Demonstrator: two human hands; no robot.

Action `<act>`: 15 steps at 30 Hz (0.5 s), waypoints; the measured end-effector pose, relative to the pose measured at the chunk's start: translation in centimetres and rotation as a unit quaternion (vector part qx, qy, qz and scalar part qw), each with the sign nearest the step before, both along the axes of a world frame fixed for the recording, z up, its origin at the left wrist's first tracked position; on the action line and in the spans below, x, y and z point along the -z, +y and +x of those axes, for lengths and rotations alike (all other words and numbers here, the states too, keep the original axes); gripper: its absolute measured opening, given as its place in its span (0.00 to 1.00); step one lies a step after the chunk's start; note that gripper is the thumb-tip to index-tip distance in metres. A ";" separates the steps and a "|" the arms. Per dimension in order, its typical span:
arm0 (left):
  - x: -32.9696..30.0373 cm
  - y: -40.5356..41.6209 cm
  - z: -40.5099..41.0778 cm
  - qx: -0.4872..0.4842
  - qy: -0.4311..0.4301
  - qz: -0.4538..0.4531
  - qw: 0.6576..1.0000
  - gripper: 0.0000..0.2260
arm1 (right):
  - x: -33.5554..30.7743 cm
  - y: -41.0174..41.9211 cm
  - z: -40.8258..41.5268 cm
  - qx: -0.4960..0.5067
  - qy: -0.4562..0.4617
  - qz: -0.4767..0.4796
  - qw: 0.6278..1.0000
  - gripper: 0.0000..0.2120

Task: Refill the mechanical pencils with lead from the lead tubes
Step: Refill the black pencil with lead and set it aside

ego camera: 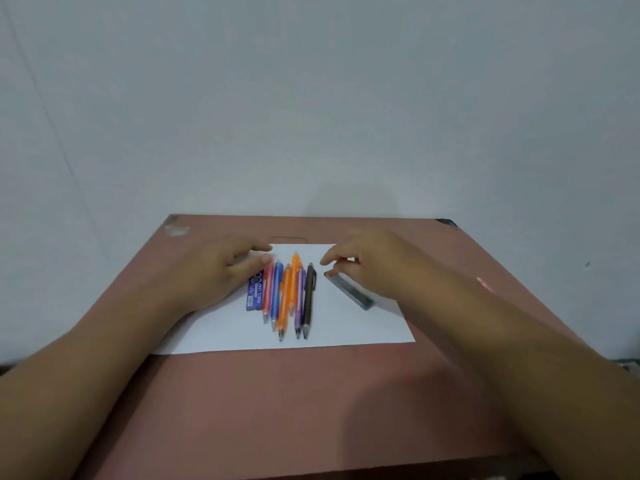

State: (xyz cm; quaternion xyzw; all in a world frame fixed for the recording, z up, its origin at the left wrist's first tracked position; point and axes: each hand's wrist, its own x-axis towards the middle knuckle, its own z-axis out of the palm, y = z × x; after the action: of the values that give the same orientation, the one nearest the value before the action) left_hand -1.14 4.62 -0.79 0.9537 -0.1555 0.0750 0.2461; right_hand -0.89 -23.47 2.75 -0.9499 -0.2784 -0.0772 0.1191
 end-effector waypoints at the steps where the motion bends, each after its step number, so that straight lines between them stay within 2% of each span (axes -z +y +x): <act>1: 0.0 0.2 0.0 0.000 0.004 0.001 1.000 0.24 | 0.0 0.6 0.4 -0.009 0.009 -0.012 1.000 0.11; 4: 0.0 0.3 0.0 0.010 0.004 -0.011 1.000 0.22 | -0.1 1.9 1.0 -0.024 0.022 -0.063 0.997 0.12; 7: 0.0 0.5 0.2 0.017 0.030 -0.055 0.998 0.19 | 0.2 2.6 1.4 -0.063 0.024 -0.072 0.995 0.13; 10: 0.0 0.7 0.6 0.004 0.056 -0.076 0.996 0.25 | 0.5 2.7 2.0 -0.076 0.017 -0.082 0.994 0.13; 15: -0.2 0.9 0.7 -0.001 0.096 -0.086 0.992 0.27 | 0.5 2.9 2.9 -0.126 -0.013 -0.125 0.984 0.13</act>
State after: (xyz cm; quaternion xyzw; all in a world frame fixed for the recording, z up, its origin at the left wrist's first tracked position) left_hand -0.45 5.55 -0.56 0.9320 -0.1229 -0.0036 0.3408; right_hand 2.04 -20.61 2.26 -0.9137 -0.4044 -0.0389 0.0050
